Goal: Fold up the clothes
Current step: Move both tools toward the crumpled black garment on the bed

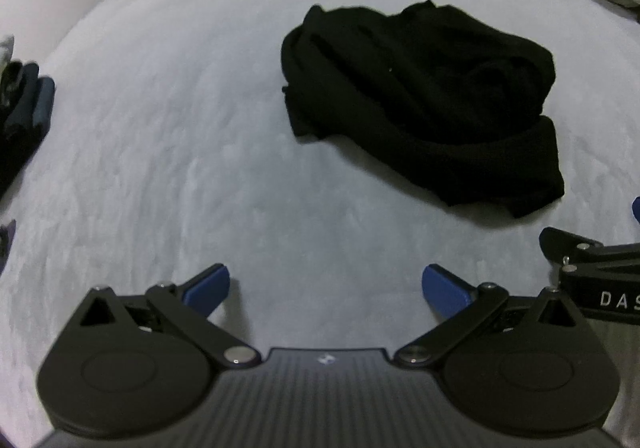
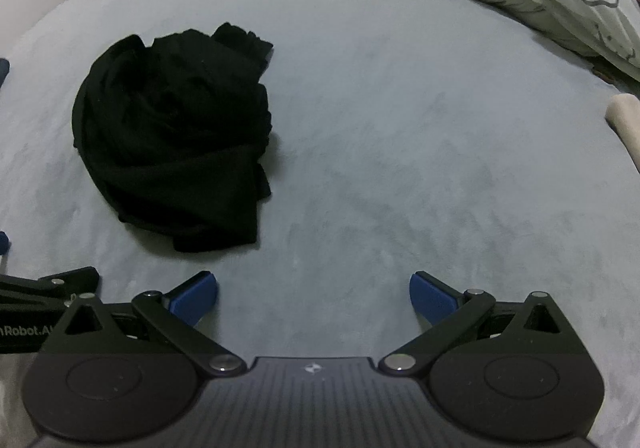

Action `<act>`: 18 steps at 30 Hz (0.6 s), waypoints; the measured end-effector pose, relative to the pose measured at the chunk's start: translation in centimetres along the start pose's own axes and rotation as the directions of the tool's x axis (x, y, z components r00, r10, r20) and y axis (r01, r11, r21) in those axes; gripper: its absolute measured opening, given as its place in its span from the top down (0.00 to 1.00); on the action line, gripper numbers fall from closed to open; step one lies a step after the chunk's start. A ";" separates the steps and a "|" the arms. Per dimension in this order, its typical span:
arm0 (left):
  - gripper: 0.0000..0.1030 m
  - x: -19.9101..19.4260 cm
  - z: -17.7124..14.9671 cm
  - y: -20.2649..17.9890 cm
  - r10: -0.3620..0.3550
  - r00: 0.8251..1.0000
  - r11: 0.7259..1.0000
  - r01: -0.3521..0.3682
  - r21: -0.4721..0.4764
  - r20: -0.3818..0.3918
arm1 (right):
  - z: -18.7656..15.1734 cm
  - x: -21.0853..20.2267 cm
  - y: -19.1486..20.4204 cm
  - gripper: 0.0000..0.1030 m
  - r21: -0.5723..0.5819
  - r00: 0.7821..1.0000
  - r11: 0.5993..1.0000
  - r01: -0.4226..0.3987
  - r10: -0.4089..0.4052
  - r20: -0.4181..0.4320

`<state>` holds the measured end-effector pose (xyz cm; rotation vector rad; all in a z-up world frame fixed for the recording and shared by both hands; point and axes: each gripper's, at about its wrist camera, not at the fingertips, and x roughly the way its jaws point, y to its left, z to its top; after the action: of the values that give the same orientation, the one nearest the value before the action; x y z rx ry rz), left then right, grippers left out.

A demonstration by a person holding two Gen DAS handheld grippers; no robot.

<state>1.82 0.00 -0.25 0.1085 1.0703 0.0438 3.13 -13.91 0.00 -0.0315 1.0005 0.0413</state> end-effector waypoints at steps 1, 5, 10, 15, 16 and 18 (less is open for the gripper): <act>0.00 0.1 -0.1 0.3 -0.013 1.000 1.000 0.013 -0.017 -0.005 | 0.0 0.0 0.0 0.00 -0.007 1.000 1.000 -0.004 0.004 -0.005; 0.00 0.2 -0.1 1.1 -0.053 0.998 0.998 0.052 -0.019 -0.029 | 0.0 0.1 -0.2 0.00 -0.033 1.000 0.999 -0.020 0.019 -0.024; 0.00 0.2 0.2 0.9 -0.054 0.996 0.998 0.053 -0.015 -0.070 | 2.3 1.4 0.5 0.00 -0.064 0.998 0.998 -0.026 0.022 -0.064; 0.00 0.6 0.6 0.9 -0.062 0.996 0.998 0.061 -0.031 -0.057 | 2.6 2.8 0.0 0.00 -0.100 0.998 0.993 -0.056 0.052 -0.042; 0.00 0.6 0.6 0.9 -0.061 0.997 0.998 0.059 -0.034 -0.052 | 2.4 2.8 0.1 0.00 -0.101 0.998 0.993 -0.061 0.057 -0.038; 0.00 0.7 0.9 0.7 -0.061 0.997 0.998 0.059 -0.025 -0.052 | 2.0 2.1 0.3 0.00 -0.102 0.997 0.993 -0.051 0.046 -0.056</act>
<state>2.99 0.67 -0.37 0.0547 1.1252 0.0049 5.97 -13.49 -0.71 -0.1032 1.0526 0.1374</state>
